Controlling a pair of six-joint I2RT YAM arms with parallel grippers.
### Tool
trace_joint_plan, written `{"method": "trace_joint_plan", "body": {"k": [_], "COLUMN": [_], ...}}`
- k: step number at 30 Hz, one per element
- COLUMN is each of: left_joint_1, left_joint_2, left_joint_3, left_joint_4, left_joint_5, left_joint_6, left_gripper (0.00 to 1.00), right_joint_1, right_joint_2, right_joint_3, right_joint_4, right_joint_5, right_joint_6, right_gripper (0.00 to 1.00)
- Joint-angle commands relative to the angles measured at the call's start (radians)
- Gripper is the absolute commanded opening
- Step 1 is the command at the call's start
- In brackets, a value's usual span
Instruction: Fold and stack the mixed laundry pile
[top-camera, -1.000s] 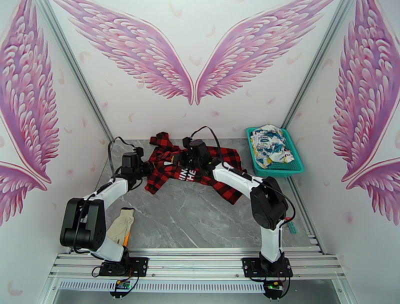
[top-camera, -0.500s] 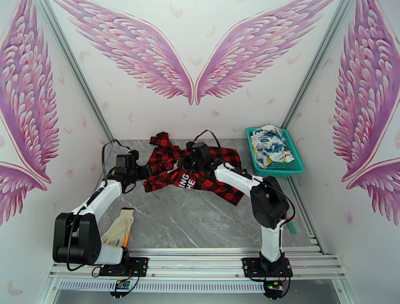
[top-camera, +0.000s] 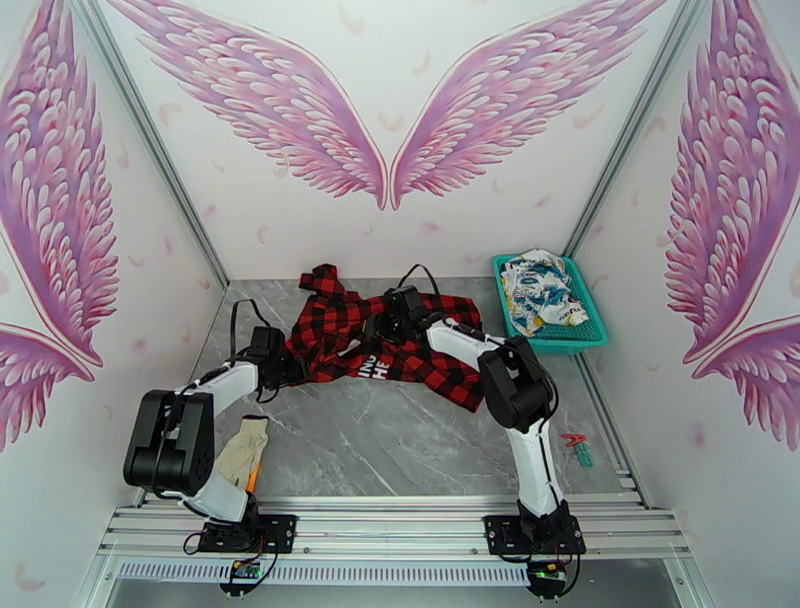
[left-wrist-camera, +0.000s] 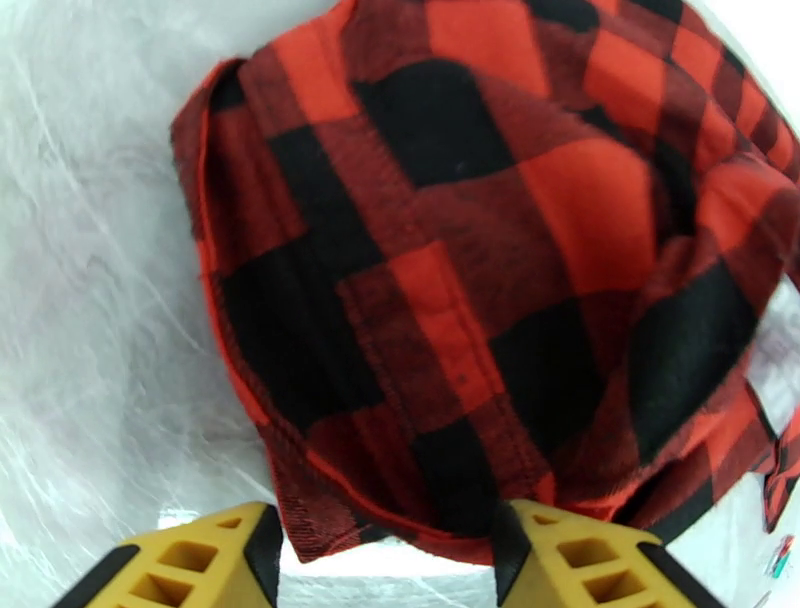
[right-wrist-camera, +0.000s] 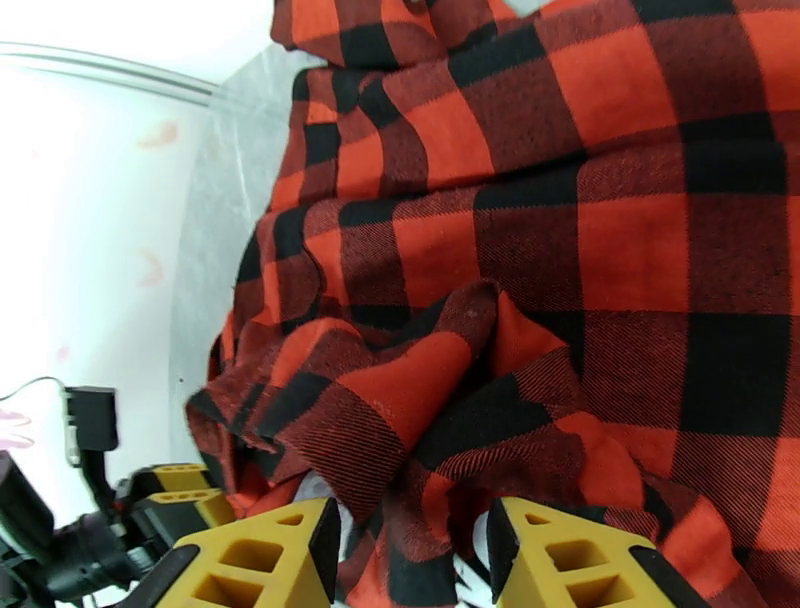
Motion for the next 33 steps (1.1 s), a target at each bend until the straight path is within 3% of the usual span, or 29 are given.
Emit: {"method": "trace_joint_plan", "body": {"k": [1, 5, 12, 21, 25, 29, 31, 33], "left_joint_1": [-0.017, -0.029, -0.072, -0.033, 0.004, 0.013, 0.011, 0.006], "left_joint_2": [0.051, 0.099, 0.063, -0.231, -0.259, -0.225, -0.175, -0.13], "left_joint_3": [0.002, 0.026, 0.047, -0.019, -0.061, -0.088, -0.07, -0.052], "left_joint_4": [0.015, 0.039, -0.003, -0.198, -0.212, -0.175, -0.168, -0.158], "left_joint_5": [-0.063, -0.07, -0.101, -0.204, -0.193, -0.165, -0.155, -0.151], "left_joint_6": [-0.036, -0.059, -0.046, 0.023, 0.022, 0.02, 0.028, 0.03], "left_gripper": [0.56, 0.65, 0.65, 0.68, 0.63, 0.41, 0.39, 0.46], "right_joint_1": [-0.02, -0.03, -0.032, -0.032, -0.032, -0.032, -0.032, -0.032], "right_joint_2": [-0.143, -0.259, -0.43, -0.513, -0.5, -0.491, -0.491, -0.496], "right_joint_3": [-0.063, -0.141, -0.294, -0.426, -0.429, -0.43, -0.43, -0.434], "right_joint_4": [0.022, 0.005, -0.026, 0.002, 0.014, 0.018, 0.015, 0.016], "right_joint_5": [-0.024, -0.007, 0.053, 0.054, 0.046, 0.038, 0.039, 0.04], "right_joint_6": [-0.034, -0.071, -0.128, -0.123, -0.115, -0.108, -0.106, -0.106], "right_gripper": [0.5, 0.52, 0.54, 0.56, 0.56, 0.56, 0.56, 0.56]}}
